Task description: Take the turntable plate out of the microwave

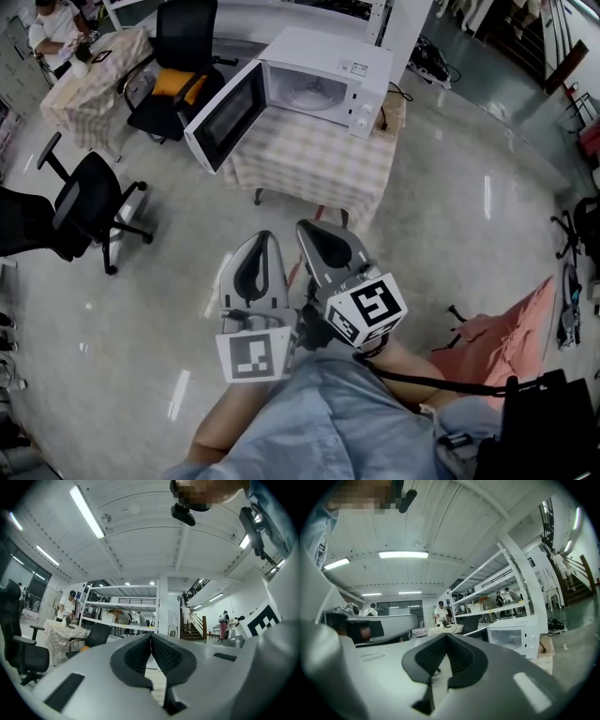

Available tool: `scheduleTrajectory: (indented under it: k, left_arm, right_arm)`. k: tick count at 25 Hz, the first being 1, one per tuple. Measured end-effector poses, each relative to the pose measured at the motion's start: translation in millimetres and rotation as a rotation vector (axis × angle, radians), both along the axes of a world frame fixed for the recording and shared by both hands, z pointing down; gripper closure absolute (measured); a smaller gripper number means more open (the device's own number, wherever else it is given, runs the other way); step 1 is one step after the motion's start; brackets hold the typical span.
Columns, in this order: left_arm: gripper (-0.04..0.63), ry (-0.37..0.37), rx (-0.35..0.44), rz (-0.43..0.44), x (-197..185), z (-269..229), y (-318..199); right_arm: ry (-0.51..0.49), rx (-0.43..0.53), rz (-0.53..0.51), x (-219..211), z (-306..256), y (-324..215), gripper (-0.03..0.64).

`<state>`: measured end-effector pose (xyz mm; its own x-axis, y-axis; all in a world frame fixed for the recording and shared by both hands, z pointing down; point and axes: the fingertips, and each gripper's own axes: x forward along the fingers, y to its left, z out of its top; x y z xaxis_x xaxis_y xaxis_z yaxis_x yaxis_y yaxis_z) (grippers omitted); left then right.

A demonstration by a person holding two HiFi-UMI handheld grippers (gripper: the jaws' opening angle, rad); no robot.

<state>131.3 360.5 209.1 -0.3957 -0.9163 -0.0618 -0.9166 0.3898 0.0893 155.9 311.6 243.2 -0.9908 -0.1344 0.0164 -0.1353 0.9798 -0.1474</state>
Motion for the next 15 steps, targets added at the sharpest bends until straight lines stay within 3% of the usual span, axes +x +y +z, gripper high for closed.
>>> scheduleTrajectory:
  k: [6, 15]
  left_arm:
    - [0.587, -0.004, -0.021, 0.007, -20.5, 6.3, -22.1]
    - [0.586, -0.008, -0.044, 0.052, -52.9, 8.8, -97.0]
  right_arm:
    - [-0.003, -0.013, 0.018, -20.5, 6.4, -22.9, 0.615]
    - [-0.006, -0.037, 0.085, -45.3, 7.0, -97.8, 0.615]
